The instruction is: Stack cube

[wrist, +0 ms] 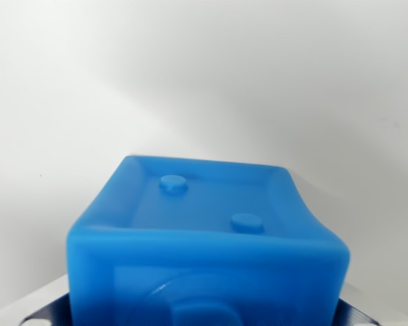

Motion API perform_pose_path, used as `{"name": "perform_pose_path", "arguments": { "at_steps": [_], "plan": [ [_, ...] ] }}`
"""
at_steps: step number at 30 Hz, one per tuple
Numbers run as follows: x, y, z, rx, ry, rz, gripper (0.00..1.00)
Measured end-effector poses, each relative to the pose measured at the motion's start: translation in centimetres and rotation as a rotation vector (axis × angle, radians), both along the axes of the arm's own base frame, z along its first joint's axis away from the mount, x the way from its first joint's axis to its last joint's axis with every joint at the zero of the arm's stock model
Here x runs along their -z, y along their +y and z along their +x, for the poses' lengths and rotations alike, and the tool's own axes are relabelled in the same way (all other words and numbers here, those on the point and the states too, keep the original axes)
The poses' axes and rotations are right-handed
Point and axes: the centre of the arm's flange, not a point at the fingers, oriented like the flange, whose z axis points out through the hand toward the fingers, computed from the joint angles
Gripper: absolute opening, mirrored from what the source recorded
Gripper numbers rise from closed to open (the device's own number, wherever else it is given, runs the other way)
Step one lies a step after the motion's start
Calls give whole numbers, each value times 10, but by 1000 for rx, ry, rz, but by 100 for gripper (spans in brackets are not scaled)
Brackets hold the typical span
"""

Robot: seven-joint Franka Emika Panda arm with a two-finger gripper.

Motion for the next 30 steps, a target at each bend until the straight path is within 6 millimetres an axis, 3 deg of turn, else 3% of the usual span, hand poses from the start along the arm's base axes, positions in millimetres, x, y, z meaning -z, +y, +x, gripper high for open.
{"name": "perform_pose_path", "arguments": {
  "at_steps": [15, 30],
  "plan": [
    [-2, 0, 0, 0, -1, 0, 0],
    [-22, 0, 1, 0, -3, -1, 0]
  ]
}}
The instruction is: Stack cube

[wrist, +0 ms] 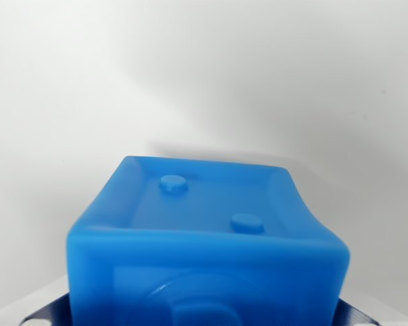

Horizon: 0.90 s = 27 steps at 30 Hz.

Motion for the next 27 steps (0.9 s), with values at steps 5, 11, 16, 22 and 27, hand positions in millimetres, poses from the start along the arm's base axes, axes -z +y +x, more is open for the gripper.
{"name": "perform_pose_path", "arguments": {
  "at_steps": [5, 11, 16, 22, 27],
  "plan": [
    [-10, 0, 0, 0, -1, 0, 0],
    [-24, 0, 1, 0, -1, -1, 0],
    [-37, 0, 0, -1, -3, -2, 0],
    [-53, 0, 1, -1, -3, -2, 0],
    [-67, 0, 1, -2, -4, -3, 0]
  ]
}}
